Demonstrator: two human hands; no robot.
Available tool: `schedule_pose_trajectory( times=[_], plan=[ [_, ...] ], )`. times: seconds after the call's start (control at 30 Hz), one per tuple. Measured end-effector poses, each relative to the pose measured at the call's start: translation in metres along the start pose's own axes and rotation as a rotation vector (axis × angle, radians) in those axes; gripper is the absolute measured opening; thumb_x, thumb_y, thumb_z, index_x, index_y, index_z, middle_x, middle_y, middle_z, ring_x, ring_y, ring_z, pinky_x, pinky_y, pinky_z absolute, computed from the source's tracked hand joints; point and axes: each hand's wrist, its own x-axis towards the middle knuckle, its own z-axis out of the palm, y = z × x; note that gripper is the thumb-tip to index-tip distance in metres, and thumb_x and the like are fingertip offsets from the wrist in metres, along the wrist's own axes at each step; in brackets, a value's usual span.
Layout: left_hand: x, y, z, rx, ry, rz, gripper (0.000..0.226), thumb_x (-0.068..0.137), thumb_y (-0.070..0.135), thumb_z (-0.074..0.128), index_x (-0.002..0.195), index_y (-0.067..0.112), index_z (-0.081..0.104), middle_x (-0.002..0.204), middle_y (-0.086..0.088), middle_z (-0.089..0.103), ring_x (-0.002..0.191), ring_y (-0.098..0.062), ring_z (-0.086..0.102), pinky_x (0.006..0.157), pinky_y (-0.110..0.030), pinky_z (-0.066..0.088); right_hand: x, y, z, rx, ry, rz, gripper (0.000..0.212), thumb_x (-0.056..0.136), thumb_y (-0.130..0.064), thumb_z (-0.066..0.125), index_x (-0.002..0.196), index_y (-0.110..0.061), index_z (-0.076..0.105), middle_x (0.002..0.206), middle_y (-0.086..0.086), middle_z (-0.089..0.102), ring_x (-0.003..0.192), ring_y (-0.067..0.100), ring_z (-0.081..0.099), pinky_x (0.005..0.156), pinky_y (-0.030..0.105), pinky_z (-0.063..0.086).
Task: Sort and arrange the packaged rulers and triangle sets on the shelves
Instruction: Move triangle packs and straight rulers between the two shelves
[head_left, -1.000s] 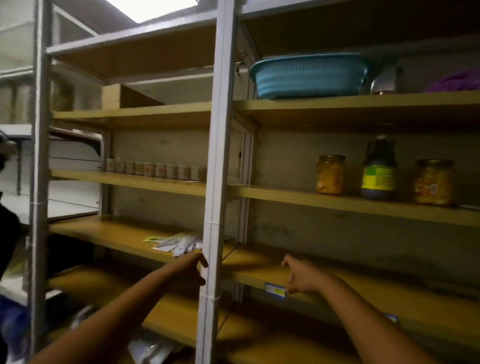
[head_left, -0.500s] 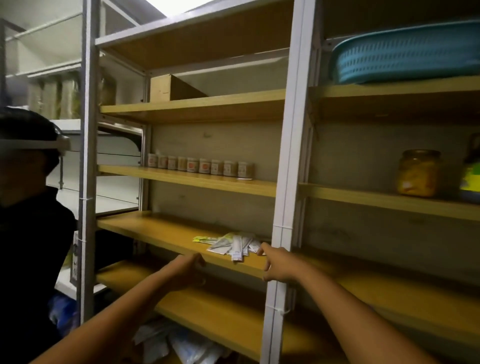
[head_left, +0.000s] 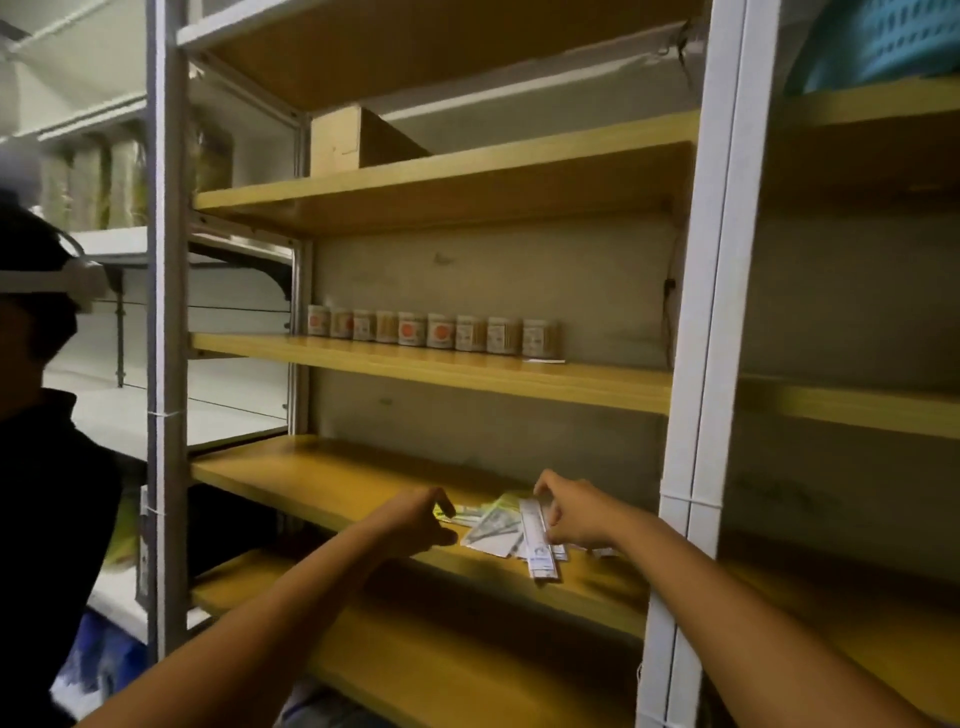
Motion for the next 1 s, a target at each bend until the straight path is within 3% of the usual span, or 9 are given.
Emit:
schedule_pose_trajectory(
  times=[0.07,0.2,0.47,0.63,0.73,0.87,1.0],
  plan=[
    [0.021,-0.005,0.007,0.011,-0.021,0.019,0.042,0.085,0.027,0.07,0.123,0.017,0.055,0.092,0.0,0.063,0.074,-0.013,0.062,0.054,-0.021,0.051,0.009,0.006,0.003,-0.009,-0.017,0.038,0.057,0.082,-0.015,0.072,0.13,-0.027,0.043,0.119,0.005,0.058,0.101,0.022,0.061,0.082,0.037,0.056],
    [0.071,-0.012,0.019,0.072,-0.028,0.109,0.043,0.084,0.03,0.071,0.123,0.017,0.057,0.116,-0.007,0.066,0.095,-0.021,0.065,0.079,-0.033,0.053,0.033,0.017,-0.001,0.001,0.078,0.12,0.055,0.08,-0.012,0.072,0.128,-0.023,0.047,0.108,0.003,0.062,0.096,0.018,0.063,0.088,0.039,0.055],
    [0.161,-0.032,0.02,0.062,-0.123,0.302,0.041,0.082,0.026,0.071,0.122,0.024,0.061,0.124,0.003,0.064,0.108,-0.017,0.062,0.091,-0.032,0.053,0.07,0.014,0.01,0.028,0.143,0.282,0.052,0.084,-0.012,0.064,0.133,-0.021,0.049,0.089,-0.006,0.06,0.085,0.013,0.062,0.067,0.024,0.049],
    [0.185,-0.038,0.024,0.053,-0.163,0.356,0.049,0.08,0.03,0.07,0.126,0.02,0.056,0.124,0.001,0.062,0.111,-0.023,0.06,0.093,-0.039,0.052,0.076,0.012,0.022,0.04,0.14,0.381,0.052,0.082,-0.012,0.067,0.13,-0.021,0.05,0.091,-0.005,0.067,0.088,0.013,0.066,0.084,0.034,0.056],
    [0.196,-0.032,0.034,0.088,-0.18,0.372,0.052,0.078,0.037,0.069,0.126,0.022,0.055,0.124,-0.001,0.061,0.108,-0.024,0.06,0.091,-0.041,0.053,0.068,0.016,0.023,0.053,0.148,0.438,0.051,0.082,-0.012,0.069,0.129,-0.02,0.05,0.095,-0.002,0.07,0.087,0.015,0.067,0.08,0.035,0.057],
    [0.204,-0.021,0.046,0.137,-0.186,0.349,0.041,0.084,0.037,0.063,0.121,0.019,0.059,0.119,-0.005,0.061,0.104,-0.024,0.06,0.079,-0.031,0.049,0.056,0.018,0.016,0.105,0.192,0.506,0.047,0.084,-0.011,0.067,0.127,-0.019,0.05,0.101,0.004,0.067,0.087,0.023,0.069,0.066,0.032,0.06],
    [0.22,-0.021,0.061,0.101,-0.183,0.335,0.054,0.074,0.051,0.062,0.121,0.023,0.059,0.115,-0.005,0.063,0.096,-0.022,0.062,0.08,-0.032,0.053,0.047,0.018,0.013,0.065,0.212,0.486,0.048,0.084,-0.011,0.068,0.129,-0.017,0.051,0.1,0.003,0.067,0.091,0.018,0.067,0.079,0.032,0.056]
  ],
)
